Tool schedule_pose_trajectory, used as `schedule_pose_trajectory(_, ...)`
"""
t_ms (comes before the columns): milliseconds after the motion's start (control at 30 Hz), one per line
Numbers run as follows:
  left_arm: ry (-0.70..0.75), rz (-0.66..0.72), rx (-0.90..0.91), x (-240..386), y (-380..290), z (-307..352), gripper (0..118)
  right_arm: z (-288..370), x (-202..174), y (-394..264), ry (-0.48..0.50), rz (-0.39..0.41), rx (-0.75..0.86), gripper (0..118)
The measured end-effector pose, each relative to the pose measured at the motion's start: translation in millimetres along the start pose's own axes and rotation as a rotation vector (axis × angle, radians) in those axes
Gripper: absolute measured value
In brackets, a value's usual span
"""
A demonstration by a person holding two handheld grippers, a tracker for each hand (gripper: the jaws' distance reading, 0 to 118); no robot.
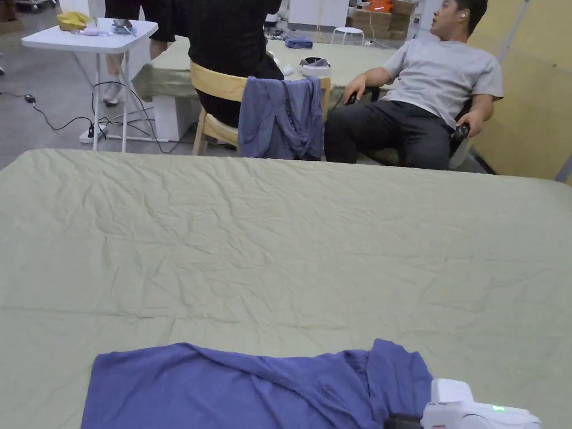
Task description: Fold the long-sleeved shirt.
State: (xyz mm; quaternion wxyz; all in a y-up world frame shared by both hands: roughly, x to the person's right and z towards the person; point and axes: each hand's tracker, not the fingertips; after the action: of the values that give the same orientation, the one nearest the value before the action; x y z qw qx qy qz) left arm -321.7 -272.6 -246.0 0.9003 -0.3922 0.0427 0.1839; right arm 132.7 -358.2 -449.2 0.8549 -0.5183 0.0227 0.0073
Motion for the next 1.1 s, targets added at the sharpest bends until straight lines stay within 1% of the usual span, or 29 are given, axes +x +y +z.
schedule_pose_trajectory(33,0.003,-0.001,0.001,-0.2,-1.0,1.8,2,18.2,2.6,-4.2,0.044,-0.019,0.089,118)
schedule_pose_trajectory(67,0.005,-0.003,-0.001,-0.2,-2.2,2.9,2,38.6,6.5,-12.0,0.021,-0.038,0.12,117)
schedule_pose_trajectory(100,0.006,-0.006,-0.006,0.0,-3.7,3.2,2,53.3,8.2,-19.0,0.049,-0.061,0.156,114)
schedule_pose_trajectory(133,0.009,-0.005,-0.012,-0.1,-4.7,2.5,2,65.1,9.6,-25.7,0.081,-0.075,0.16,101)
schedule_pose_trajectory(200,0.008,0.002,-0.028,-4.3,-7.0,-2.7,2,82.9,9.0,-41.2,0.191,-0.064,0.198,85)
schedule_pose_trajectory(233,0.01,0.005,-0.037,-4.8,-7.0,-6.1,2,86.9,7.6,-46.9,0.211,-0.051,0.215,75)
schedule_pose_trajectory(267,0.013,0.012,-0.047,-5.4,-6.3,-10.5,2,87.7,3.9,-52.5,0.181,-0.026,0.214,26)
schedule_pose_trajectory(300,0.018,0.017,-0.058,-8.1,-4.3,-16.8,2,89.1,1.9,-60.1,0.095,-0.013,0.206,2)
schedule_pose_trajectory(367,0.013,0.021,-0.065,-10.8,5.2,-28.9,2,87.2,-0.9,-65.8,0.159,0.017,0.21,2)
schedule_pose_trajectory(400,-0.004,0.034,-0.067,-13.1,15.1,-38.4,2,85.6,0.8,-67.3,0.22,-0.009,0.205,2)
schedule_pose_trajectory(433,-0.02,0.057,-0.06,-17.7,26.3,-49.7,9,83.8,2.4,-68.3,0.253,-0.041,0.198,2)
schedule_pose_trajectory(467,-0.038,0.082,-0.045,-22.5,39.8,-63.4,29,82.3,3.7,-63.4,0.267,-0.067,0.189,2)
schedule_pose_trajectory(500,-0.04,0.077,-0.043,-26.4,53.2,-81.2,78,81.2,4.2,-62.7,0.259,-0.063,0.191,2)
schedule_pose_trajectory(533,-0.028,0.068,-0.048,-30.5,66.2,-101.7,113,79.9,3.8,-62.4,0.255,-0.057,0.193,2)
schedule_pose_trajectory(567,0.058,0.045,-0.078,-36.9,78.6,-121.8,117,78.4,3.2,-62.1,0.254,-0.055,0.192,2)
schedule_pose_trajectory(600,0.059,0.06,-0.047,-40.4,93.8,-147.8,114,75.3,3.4,-58.8,0.252,-0.053,0.19,2)
schedule_pose_trajectory(633,0.121,0.04,-0.056,-46.6,103.2,-172.5,114,73.8,4.2,-58.2,0.254,-0.053,0.188,2)
schedule_pose_trajectory(667,0.148,0.008,-0.068,-52.2,110.6,-196.4,114,72.1,5.5,-58.0,0.262,-0.06,0.187,2)
schedule_pose_trajectory(767,0.243,-0.061,-0.183,-63.9,117.1,-258.4,113,68.5,8.5,-52.2,0.267,-0.086,0.175,2)
schedule_pose_trajectory(867,0.246,-0.062,-0.179,-70.7,115.1,-296.0,103,65.2,12.8,-44.3,0.25,-0.092,0.16,2)
schedule_pose_trajectory(933,0.273,-0.129,-0.225,-65.5,107.1,-310.1,103,59.7,15.5,-35.6,0.22,-0.083,0.138,2)
schedule_pose_trajectory(967,0.295,-0.188,-0.195,-60.9,106.5,-309.1,98,55.7,16.5,-28.0,0.197,-0.06,0.132,2)
schedule_pose_trajectory(1000,0.294,-0.23,-0.169,-54.5,108.4,-305.0,78,48.9,20.8,-16.6,0.178,-0.045,0.124,3)
schedule_pose_trajectory(1033,0.256,-0.265,-0.158,-48.5,110.1,-301.1,52,42.5,22.0,-4.9,0.173,-0.038,0.115,13)
schedule_pose_trajectory(1067,0.224,-0.297,-0.154,-40.8,112.6,-296.9,15,33.9,24.4,10.4,0.184,-0.039,0.106,39)
schedule_pose_trajectory(1100,0.205,-0.326,-0.135,-33.0,115.0,-288.5,1,22.0,28.0,29.1,0.197,-0.052,0.087,91)
